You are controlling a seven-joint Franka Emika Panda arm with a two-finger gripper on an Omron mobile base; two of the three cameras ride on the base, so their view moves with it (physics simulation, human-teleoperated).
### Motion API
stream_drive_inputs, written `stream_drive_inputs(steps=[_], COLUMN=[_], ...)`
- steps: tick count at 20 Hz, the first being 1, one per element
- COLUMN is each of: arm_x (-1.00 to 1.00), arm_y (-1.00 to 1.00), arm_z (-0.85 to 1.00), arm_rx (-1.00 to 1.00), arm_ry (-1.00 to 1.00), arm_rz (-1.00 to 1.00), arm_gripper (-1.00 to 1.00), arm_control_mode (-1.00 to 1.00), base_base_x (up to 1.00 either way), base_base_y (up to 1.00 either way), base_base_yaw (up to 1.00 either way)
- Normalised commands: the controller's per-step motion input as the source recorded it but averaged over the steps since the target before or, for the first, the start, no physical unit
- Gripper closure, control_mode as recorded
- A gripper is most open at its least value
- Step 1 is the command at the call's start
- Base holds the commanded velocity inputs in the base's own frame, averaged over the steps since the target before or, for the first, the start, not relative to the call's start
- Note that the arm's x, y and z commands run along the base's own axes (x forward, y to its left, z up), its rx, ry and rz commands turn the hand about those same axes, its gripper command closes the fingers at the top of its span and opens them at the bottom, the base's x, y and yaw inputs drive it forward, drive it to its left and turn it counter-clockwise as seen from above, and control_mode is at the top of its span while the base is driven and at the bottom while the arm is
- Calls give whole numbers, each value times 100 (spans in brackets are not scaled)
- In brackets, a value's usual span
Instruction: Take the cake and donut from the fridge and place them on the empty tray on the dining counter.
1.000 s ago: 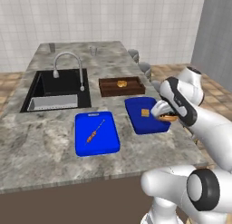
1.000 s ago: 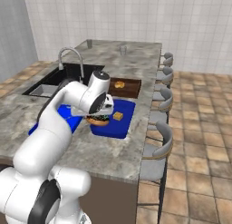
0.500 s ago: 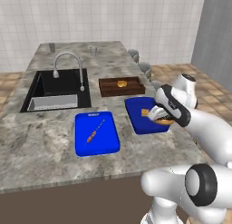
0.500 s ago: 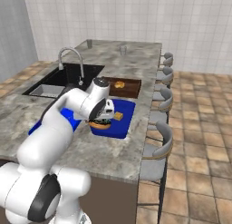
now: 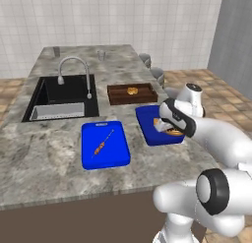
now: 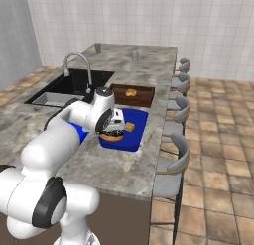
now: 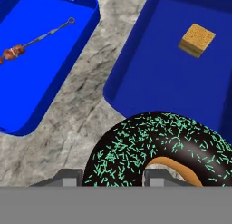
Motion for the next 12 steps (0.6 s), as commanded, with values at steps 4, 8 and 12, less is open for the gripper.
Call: stream_drive_inputs(steps=[4,8,12], arm_x=[27,33,44], arm_y=[-1,-4,-8], arm_z=[-20,-27,-25], arm_rx=[-11,-8,-2], arm_ry=[0,0,0], arm_rz=[-8,-6,-4], arm_gripper=[100,100,100], arm_control_mode=[-100,-100,-100], base_base_x=[0,0,0], base_base_y=[0,0,0], base_base_yaw=[0,0,0])
